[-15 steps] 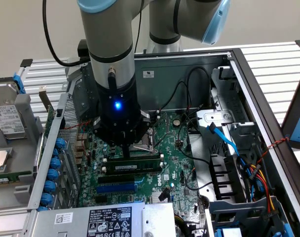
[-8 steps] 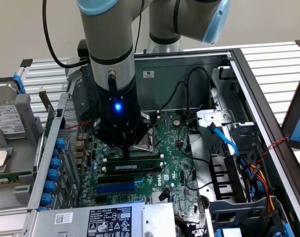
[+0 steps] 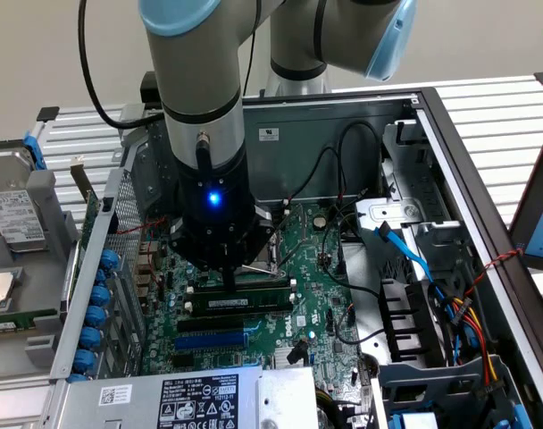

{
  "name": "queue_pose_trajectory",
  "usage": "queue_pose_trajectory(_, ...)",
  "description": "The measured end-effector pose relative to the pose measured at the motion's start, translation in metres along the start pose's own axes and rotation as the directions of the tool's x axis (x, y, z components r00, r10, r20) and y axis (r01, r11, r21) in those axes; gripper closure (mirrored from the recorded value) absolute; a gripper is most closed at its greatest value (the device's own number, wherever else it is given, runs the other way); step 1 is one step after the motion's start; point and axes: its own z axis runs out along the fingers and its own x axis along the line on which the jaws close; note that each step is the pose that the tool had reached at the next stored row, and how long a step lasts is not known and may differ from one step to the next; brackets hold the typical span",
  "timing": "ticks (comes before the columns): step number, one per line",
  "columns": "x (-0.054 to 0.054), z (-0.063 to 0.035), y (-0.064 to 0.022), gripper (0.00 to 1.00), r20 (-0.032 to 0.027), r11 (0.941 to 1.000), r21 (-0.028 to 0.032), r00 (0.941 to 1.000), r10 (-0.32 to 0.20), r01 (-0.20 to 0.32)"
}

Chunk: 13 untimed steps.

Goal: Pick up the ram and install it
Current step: 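Press down the ram until it locks into place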

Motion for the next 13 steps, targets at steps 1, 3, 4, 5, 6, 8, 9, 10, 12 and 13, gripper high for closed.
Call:
queue_pose_trajectory(1, 0.0000, 0.0001, 0.0000, 0.89, 0.0002, 1.0000, 0.0000, 1.0000, 0.000, 0.000)
queue_pose_trajectory(3, 0.0001, 0.0005, -0.0001, 0.89, 0.0010, 1.0000, 0.0000, 1.0000, 0.000, 0.000)
queue_pose_trajectory(4, 0.0003, 0.0009, -0.0001, 0.89, 0.0028, 1.0000, 0.0002, 1.0000, 0.000, 0.000)
queue_pose_trajectory(5, 0.0005, 0.0014, -0.0001, 0.89, 0.0049, 1.0000, 0.0005, 1.0000, 0.000, 0.000)
queue_pose_trajectory(6, 0.0004, 0.0023, -0.0001, 0.89, 0.0076, 1.0000, 0.0002, 1.0000, 0.000, 0.000)
queue_pose_trajectory(8, 0.0005, 0.0034, -0.0002, 0.89, 0.0110, 1.0000, 0.0002, 0.9999, 0.000, 0.000)
queue_pose_trajectory(9, 0.0005, 0.0035, -0.0002, 0.89, 0.0114, 1.0000, 0.0003, 0.9999, -0.001, 0.001)
queue_pose_trajectory(10, 0.0004, 0.0036, -0.0002, 0.89, 0.0116, 1.0000, 0.0000, 0.9999, -0.001, 0.001)
queue_pose_trajectory(12, 0.0001, 0.0018, 0.0001, 0.89, 0.0135, 1.0000, -0.0027, 0.9999, -0.001, 0.001)
queue_pose_trajectory(13, 0.0000, -0.0018, 0.0003, 0.89, 0.0134, 1.0000, -0.0033, 0.9999, -0.001, 0.001)
